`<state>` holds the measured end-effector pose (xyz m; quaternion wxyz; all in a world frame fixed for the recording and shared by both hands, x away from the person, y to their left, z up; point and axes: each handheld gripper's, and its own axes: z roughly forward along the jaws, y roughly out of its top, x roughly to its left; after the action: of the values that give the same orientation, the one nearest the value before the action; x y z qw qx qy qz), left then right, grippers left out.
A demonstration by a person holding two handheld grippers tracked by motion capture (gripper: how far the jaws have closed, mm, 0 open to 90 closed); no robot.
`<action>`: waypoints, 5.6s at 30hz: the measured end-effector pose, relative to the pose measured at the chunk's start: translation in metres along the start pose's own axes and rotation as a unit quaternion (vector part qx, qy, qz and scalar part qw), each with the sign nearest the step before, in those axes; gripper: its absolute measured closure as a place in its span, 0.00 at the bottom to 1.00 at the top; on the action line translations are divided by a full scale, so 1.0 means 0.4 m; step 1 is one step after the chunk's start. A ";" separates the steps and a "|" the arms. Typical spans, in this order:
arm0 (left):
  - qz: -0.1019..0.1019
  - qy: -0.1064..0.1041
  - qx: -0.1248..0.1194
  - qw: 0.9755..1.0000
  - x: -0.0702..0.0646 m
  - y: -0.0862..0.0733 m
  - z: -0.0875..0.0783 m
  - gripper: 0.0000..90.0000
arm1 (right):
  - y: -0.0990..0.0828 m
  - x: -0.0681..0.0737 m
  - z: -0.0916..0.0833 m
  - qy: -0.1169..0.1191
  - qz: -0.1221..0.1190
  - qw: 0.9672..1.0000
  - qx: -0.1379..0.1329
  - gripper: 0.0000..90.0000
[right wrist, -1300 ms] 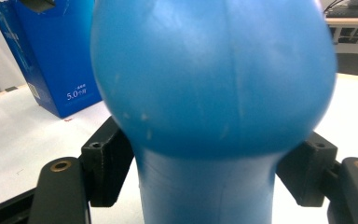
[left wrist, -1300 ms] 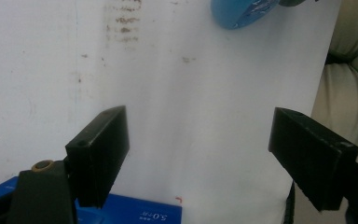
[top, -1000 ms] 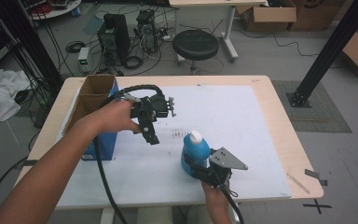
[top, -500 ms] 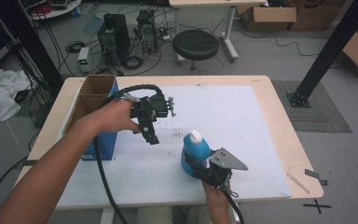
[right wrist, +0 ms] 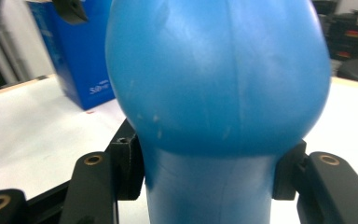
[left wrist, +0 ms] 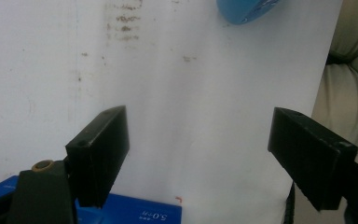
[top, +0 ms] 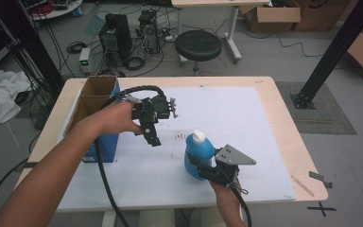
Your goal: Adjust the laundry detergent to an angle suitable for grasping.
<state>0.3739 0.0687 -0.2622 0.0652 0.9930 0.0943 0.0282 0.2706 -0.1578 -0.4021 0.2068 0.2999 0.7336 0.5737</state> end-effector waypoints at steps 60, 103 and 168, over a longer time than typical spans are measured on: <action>-0.003 -0.004 0.010 1.000 -0.010 0.002 0.010 0.23 | 0.039 -0.193 0.100 0.356 -0.071 0.932 0.024 0.48; -0.007 -0.008 0.009 1.000 -0.009 -0.003 0.017 0.23 | 0.001 -0.181 0.103 0.348 -0.067 0.935 0.024 0.44; -0.006 -0.009 0.012 1.000 -0.007 0.010 0.022 0.23 | 0.007 -0.262 -0.011 0.280 -0.043 0.958 0.042 0.16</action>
<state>0.3727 0.0632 -0.2707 0.0542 0.9933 0.1004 0.0179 0.3452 -0.2315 -0.4024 0.0047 0.1035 0.7976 0.5943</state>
